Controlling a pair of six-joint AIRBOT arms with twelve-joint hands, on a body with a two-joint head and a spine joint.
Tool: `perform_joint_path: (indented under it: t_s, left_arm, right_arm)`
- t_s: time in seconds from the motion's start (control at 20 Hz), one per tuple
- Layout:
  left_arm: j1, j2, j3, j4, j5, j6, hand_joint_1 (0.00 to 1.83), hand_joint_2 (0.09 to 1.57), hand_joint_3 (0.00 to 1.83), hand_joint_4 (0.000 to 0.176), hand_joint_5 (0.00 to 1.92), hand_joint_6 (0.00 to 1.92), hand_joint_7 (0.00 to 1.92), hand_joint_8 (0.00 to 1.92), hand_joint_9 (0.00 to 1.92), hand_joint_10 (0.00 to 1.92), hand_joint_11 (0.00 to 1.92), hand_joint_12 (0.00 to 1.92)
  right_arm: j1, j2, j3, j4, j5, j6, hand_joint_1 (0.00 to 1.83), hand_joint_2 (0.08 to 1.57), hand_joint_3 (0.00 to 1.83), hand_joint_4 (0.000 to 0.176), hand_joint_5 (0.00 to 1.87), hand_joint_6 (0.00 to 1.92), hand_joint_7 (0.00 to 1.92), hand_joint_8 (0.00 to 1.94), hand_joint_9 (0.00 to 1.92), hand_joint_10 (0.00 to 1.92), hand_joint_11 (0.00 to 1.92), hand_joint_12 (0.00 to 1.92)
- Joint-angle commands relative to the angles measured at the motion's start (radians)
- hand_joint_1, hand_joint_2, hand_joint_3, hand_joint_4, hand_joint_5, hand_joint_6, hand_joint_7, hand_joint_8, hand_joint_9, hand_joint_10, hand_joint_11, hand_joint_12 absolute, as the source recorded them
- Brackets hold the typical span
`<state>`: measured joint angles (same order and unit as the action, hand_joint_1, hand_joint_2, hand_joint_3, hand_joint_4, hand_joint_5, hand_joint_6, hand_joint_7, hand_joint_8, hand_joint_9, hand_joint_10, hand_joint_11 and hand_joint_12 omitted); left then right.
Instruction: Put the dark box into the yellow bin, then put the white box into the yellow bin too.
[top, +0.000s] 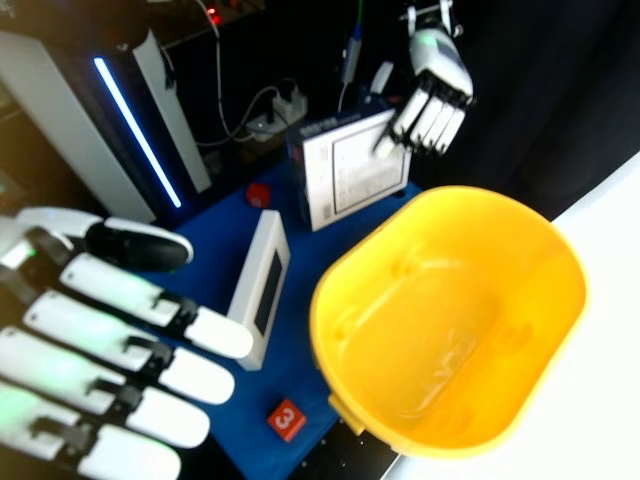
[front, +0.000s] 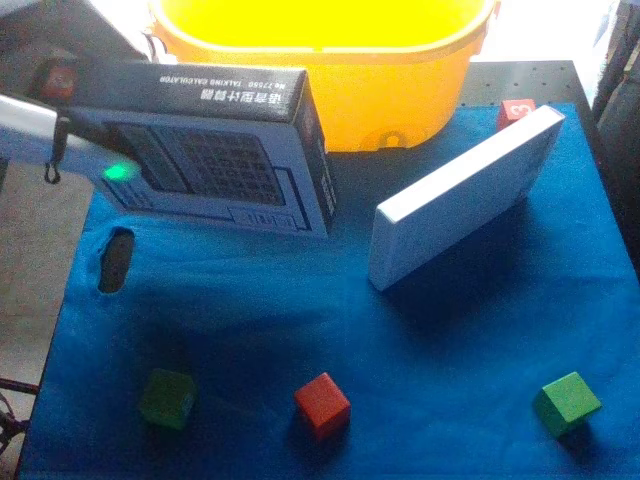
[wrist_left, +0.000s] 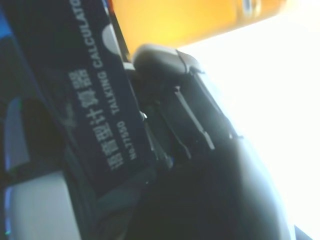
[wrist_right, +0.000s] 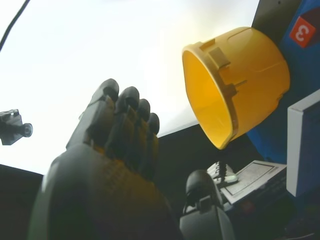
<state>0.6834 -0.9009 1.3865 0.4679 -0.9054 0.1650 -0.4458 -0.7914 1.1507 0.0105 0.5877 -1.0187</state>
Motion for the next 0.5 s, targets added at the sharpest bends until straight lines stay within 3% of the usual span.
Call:
perform_joint_path:
  t_s: [0.0,0.05,0.1,0.15,0.2,0.25,0.3,0.35,0.4,0.45]
  left_arm:
    - [-0.015,0.004,0.000,-0.078,-0.124,-0.002,1.30,1.03,0.00,0.000,1.33,0.11,1.16,0.91,1.11,0.61,0.85,1.19]
    - [-0.016,0.006,0.000,-0.095,-0.137,0.009,1.29,1.03,0.00,0.000,1.34,0.10,1.15,0.92,1.11,0.56,0.81,1.22]
    - [-0.021,0.008,0.001,-0.110,-0.146,0.021,1.37,1.03,0.00,0.000,1.27,0.31,1.18,0.69,1.07,0.91,0.81,1.20]
    - [-0.028,0.008,0.002,-0.120,-0.150,0.031,1.39,1.02,0.00,0.000,1.22,0.42,1.18,0.66,1.08,0.97,0.84,1.21]
    - [-0.038,0.008,0.005,-0.123,-0.151,0.033,1.39,1.03,0.00,0.000,1.16,0.53,1.16,0.66,1.09,1.00,0.85,1.22]
    - [-0.062,0.008,0.010,-0.124,-0.151,0.034,1.29,1.04,0.00,0.000,1.18,0.50,1.14,0.85,1.06,0.80,0.84,1.28]
    - [-0.080,0.007,0.013,-0.124,-0.151,0.037,1.37,1.04,0.00,0.000,1.19,0.44,1.14,0.73,1.04,1.07,0.83,1.35]
    - [-0.097,0.006,0.016,-0.124,-0.149,0.043,1.29,1.05,0.00,0.000,1.17,0.48,1.12,0.89,1.00,0.89,0.78,1.40]
    - [-0.114,0.005,0.020,-0.124,-0.147,0.047,1.37,1.04,0.00,0.000,1.23,0.31,1.13,0.79,1.03,1.10,0.80,1.33]
    - [-0.133,0.003,0.025,-0.124,-0.145,0.049,1.38,1.06,0.01,0.000,1.12,0.52,1.04,0.88,0.99,1.17,0.78,1.30]
  right_arm:
    - [0.018,-0.003,0.005,0.011,0.119,-0.001,0.05,1.21,0.00,0.000,0.43,0.01,0.46,0.01,0.44,0.00,0.25,0.01]
    - [0.018,-0.007,0.006,0.011,0.119,-0.001,0.04,1.21,0.00,0.000,0.42,0.00,0.46,0.00,0.43,0.00,0.26,0.01]
    - [0.018,-0.007,0.006,0.011,0.119,-0.001,0.04,1.21,0.00,0.000,0.42,0.00,0.45,0.00,0.43,0.00,0.26,0.01]
    - [0.018,-0.007,0.007,0.011,0.119,-0.001,0.04,1.20,0.00,0.000,0.42,0.00,0.45,0.00,0.43,0.00,0.28,0.02]
    - [0.018,-0.008,0.007,0.011,0.119,-0.001,0.04,1.20,0.00,0.000,0.40,0.00,0.44,0.00,0.42,0.00,0.27,0.01]
    - [0.018,-0.010,0.008,0.011,0.119,-0.001,0.04,1.20,0.00,0.000,0.40,0.00,0.44,0.00,0.42,0.00,0.27,0.01]
    - [0.018,-0.010,0.008,0.011,0.119,-0.001,0.05,1.20,0.00,0.000,0.41,0.01,0.44,0.00,0.42,0.00,0.27,0.01]
    - [0.018,-0.010,0.008,0.011,0.119,-0.001,0.05,1.21,0.00,0.000,0.41,0.01,0.44,0.00,0.42,0.00,0.27,0.01]
    - [0.018,-0.011,0.009,0.011,0.119,-0.001,0.06,1.20,0.00,0.000,0.41,0.01,0.45,0.00,0.43,0.00,0.26,0.01]
    - [0.018,-0.013,0.010,0.011,0.119,-0.001,0.04,1.20,0.00,0.000,0.41,0.00,0.44,0.00,0.42,0.00,0.27,0.02]
